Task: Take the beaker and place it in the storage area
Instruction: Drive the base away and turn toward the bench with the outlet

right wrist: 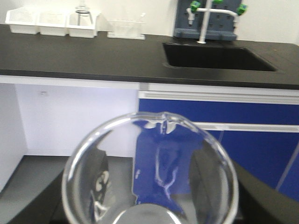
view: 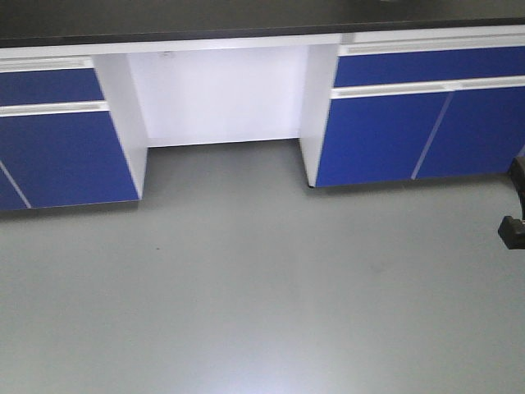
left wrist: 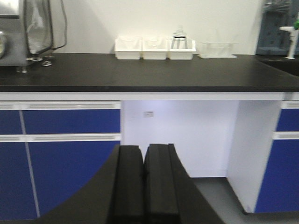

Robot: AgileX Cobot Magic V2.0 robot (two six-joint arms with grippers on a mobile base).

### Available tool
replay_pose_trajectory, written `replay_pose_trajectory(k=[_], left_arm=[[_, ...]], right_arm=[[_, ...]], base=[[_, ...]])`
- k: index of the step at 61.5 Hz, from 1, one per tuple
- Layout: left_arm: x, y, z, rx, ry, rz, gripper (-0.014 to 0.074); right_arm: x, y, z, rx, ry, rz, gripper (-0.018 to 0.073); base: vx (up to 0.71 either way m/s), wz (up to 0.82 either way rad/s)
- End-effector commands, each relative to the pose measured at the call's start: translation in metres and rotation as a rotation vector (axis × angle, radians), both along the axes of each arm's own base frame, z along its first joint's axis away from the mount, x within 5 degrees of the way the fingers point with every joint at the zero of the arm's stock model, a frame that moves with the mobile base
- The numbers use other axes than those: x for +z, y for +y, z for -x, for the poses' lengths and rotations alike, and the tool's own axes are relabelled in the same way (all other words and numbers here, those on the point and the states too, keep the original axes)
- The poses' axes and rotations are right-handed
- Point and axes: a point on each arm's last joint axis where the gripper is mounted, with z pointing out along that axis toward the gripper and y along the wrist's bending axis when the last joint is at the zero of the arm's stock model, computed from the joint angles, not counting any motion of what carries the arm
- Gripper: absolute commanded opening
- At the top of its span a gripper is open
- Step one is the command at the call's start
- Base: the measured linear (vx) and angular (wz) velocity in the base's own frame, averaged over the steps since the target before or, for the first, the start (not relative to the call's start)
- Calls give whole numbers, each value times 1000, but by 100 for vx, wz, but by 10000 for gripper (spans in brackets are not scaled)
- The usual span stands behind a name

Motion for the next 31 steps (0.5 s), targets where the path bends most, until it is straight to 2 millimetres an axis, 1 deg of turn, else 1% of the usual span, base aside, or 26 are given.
replay_pose_trajectory(k=[1,14,31], left_arm=[[1,-2,1,-19,-81,10,-8],[1,-2,1,-19,-81,10,-8],[1,-2,1,-19,-81,10,-8]], right_arm=[[16,3,-1,36,-89,-6,-4],[16,3,-1,36,-89,-6,-4],[16,3,-1,36,-89,-6,-4]], base=[[-18,-42],[-15,-54],[-12,-70]])
